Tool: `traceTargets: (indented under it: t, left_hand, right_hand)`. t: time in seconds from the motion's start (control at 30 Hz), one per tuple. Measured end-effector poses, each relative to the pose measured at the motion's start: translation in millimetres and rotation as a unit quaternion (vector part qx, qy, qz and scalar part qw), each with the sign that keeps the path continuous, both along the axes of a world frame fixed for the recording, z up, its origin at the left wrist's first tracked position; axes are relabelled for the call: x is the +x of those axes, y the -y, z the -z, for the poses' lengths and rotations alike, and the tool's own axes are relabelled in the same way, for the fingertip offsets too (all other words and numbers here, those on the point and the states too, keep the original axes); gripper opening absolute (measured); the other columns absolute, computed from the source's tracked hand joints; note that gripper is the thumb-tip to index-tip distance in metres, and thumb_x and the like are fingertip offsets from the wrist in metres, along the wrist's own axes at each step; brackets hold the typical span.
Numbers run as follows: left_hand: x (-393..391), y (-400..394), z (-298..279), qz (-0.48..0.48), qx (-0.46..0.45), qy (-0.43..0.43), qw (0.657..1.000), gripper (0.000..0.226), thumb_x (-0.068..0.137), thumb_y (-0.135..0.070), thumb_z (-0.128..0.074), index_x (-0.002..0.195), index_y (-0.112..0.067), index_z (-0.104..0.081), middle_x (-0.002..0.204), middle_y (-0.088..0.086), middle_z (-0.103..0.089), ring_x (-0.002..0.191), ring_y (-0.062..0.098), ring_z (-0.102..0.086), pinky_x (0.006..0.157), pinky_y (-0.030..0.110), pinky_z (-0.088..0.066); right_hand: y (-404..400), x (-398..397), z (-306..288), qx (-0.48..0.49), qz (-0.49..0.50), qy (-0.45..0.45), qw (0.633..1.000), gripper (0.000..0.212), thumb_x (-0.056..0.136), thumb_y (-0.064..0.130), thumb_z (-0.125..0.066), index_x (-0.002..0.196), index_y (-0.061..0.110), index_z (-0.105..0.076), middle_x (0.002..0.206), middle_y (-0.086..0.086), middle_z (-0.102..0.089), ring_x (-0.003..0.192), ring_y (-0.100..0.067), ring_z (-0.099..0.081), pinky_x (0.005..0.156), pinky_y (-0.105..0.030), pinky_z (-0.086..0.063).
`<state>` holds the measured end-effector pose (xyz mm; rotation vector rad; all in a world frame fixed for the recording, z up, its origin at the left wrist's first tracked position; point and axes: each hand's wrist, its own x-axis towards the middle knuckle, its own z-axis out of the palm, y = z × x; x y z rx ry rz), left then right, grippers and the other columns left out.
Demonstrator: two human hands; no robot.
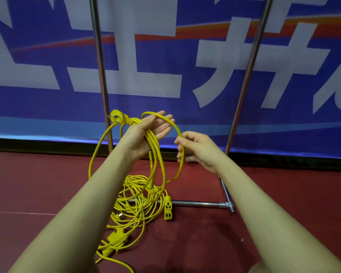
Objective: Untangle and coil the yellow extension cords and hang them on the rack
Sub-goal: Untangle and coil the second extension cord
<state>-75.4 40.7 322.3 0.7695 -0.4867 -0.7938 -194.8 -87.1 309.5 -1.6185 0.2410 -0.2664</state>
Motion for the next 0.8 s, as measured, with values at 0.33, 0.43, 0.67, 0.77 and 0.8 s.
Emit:
traceTargets:
  t: [0.33,0.43,0.67,0.77,0.8]
  left_hand:
    - [-5,-5,-2,0.024,0.001,0.007,1.0,0.034,0.101,-0.028,-0.031,0.11,-0.008,-0.057,0.102,0.007,-0.072,0.096,0.018,-0.069,0.09,0.032,-0.052]
    - [-8,-3,-3,0.014,-0.027,-0.012,0.999,0.03,0.102,-0.022,-0.031,0.109,-0.006,-0.055,0.098,0.006,-0.073,0.091,0.018,-0.07,0.085,0.03,-0.054]
    - [0,-4,-4,-0.022,-0.05,-0.034,0.998,0.028,0.102,-0.017,-0.029,0.108,-0.006,-0.055,0.093,0.005,-0.074,0.086,0.017,-0.071,0.083,0.031,-0.054]
    - [3,-4,-3,-0.046,-0.074,-0.067,0.994,0.027,0.102,-0.018,-0.032,0.107,-0.007,-0.056,0.092,0.006,-0.074,0.086,0.017,-0.071,0.082,0.03,-0.055]
    - [3,-4,-3,-0.051,-0.08,-0.07,0.993,0.026,0.102,-0.018,-0.034,0.106,-0.007,-0.057,0.092,0.006,-0.074,0.086,0.017,-0.071,0.083,0.03,-0.055]
  right_hand:
    - [-12,3,-7,0.008,-0.086,-0.024,0.996,0.028,0.102,0.016,-0.037,0.088,0.005,-0.06,0.049,0.009,-0.036,0.035,0.0,-0.02,0.036,-0.013,-0.014]
    - [-13,4,-9,0.01,-0.095,-0.018,0.995,0.028,0.101,0.016,-0.038,0.088,0.005,-0.06,0.049,0.008,-0.038,0.034,-0.001,-0.021,0.037,-0.013,-0.015]
    - [4,-4,6,-0.059,-0.047,-0.037,0.996,0.009,0.091,0.004,-0.057,0.084,0.006,-0.053,0.052,-0.001,-0.058,0.042,-0.01,-0.051,0.045,-0.017,-0.042]
    - [6,-3,8,-0.053,-0.013,0.017,0.998,0.011,0.09,0.002,-0.058,0.081,0.006,-0.055,0.058,-0.002,-0.064,0.043,-0.009,-0.051,0.045,-0.016,-0.04]
    - [4,-1,7,-0.057,-0.014,0.028,0.998,0.01,0.09,0.003,-0.058,0.081,0.006,-0.057,0.059,-0.003,-0.065,0.043,-0.008,-0.051,0.044,-0.016,-0.038]
